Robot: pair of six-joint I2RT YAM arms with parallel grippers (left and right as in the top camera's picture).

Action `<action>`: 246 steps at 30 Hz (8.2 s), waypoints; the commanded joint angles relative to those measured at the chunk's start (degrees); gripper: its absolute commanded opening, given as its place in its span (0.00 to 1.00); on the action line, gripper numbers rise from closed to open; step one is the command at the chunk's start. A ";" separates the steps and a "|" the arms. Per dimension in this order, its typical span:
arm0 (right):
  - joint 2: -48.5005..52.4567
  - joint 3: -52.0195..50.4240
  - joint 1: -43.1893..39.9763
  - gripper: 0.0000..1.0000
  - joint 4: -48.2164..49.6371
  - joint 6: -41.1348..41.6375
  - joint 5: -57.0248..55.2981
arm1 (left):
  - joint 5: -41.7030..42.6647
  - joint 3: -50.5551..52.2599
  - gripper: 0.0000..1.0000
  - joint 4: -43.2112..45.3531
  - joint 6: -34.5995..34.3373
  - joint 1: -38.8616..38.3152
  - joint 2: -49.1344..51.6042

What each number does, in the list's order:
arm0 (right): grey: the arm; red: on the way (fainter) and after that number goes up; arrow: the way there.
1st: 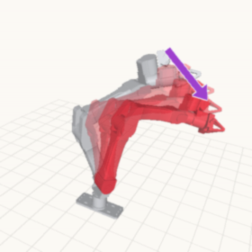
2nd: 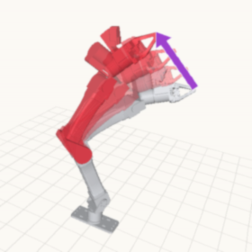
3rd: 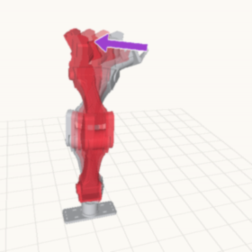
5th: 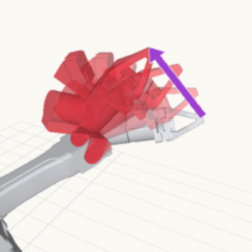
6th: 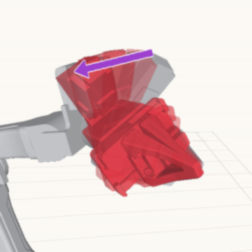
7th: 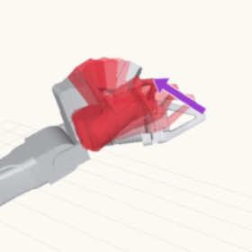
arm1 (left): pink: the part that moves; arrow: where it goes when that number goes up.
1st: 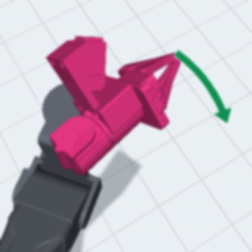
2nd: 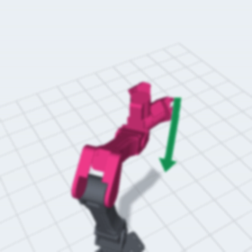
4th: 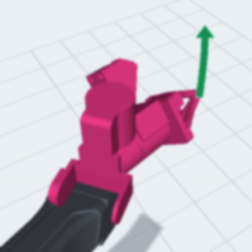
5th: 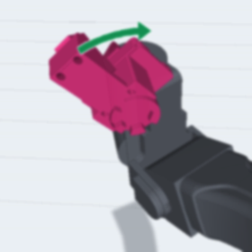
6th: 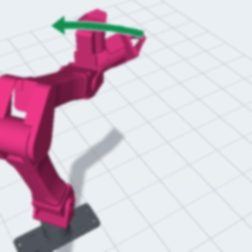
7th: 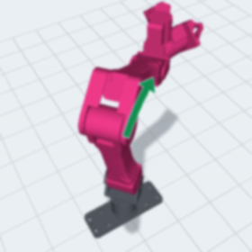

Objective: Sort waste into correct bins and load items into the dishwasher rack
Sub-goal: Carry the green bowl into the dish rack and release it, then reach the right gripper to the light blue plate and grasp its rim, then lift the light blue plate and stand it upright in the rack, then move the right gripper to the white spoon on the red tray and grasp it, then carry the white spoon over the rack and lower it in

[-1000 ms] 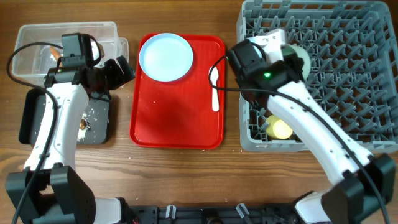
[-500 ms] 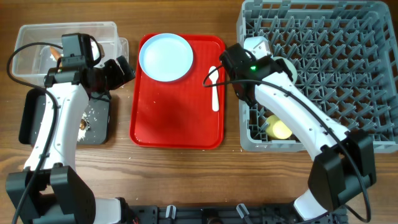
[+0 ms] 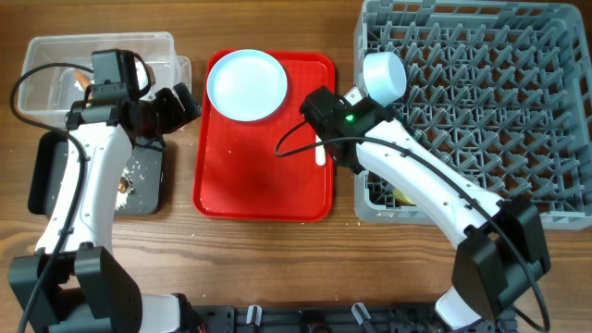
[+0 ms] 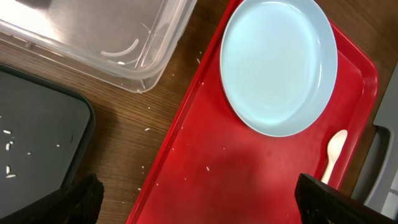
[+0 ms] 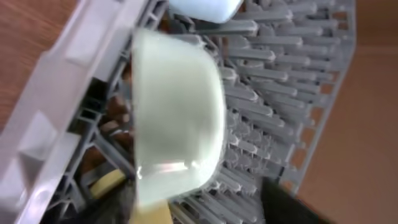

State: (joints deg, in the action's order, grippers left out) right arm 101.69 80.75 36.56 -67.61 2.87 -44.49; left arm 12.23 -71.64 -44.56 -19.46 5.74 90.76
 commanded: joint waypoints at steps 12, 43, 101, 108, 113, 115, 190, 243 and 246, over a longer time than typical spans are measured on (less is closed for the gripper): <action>1.01 13.33 -0.09 1.00 25.62 0.37 50.71 | -0.13 -0.79 1.00 0.13 -0.52 0.17 -1.18; 31.26 13.29 -3.02 0.29 54.36 45.13 39.80 | -0.13 -0.79 1.00 0.13 -0.52 0.17 -1.18; 4.61 12.33 -23.45 0.04 21.22 6.34 -5.35 | -0.13 -0.79 1.00 0.13 -0.52 0.17 -1.18; 4.42 12.35 -23.45 0.04 23.12 5.99 -22.10 | -0.13 -0.79 1.00 0.13 -0.52 0.17 -1.18; 4.76 12.33 -24.20 0.04 33.42 -16.39 -14.16 | -0.13 -0.79 1.00 0.13 -0.52 0.17 -1.18; 4.94 12.33 -24.79 0.04 36.52 -24.13 -11.13 | -0.13 -0.79 1.00 0.13 -0.52 0.17 -1.18; 29.16 12.37 -8.70 0.11 24.87 15.13 44.48 | -0.13 -0.79 1.00 0.13 -0.52 0.17 -1.18; -11.89 -9.27 -34.82 0.05 5.51 88.74 17.99 | -0.13 -0.79 1.00 0.13 -0.52 0.17 -1.18; -11.89 -9.27 -34.82 0.13 5.49 88.74 17.99 | -0.13 -0.79 1.00 0.13 -0.52 0.17 -1.18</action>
State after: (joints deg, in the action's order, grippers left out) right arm 90.32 71.81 1.78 -62.22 91.29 -26.59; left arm 12.23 -71.64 -44.58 -19.46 5.74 90.74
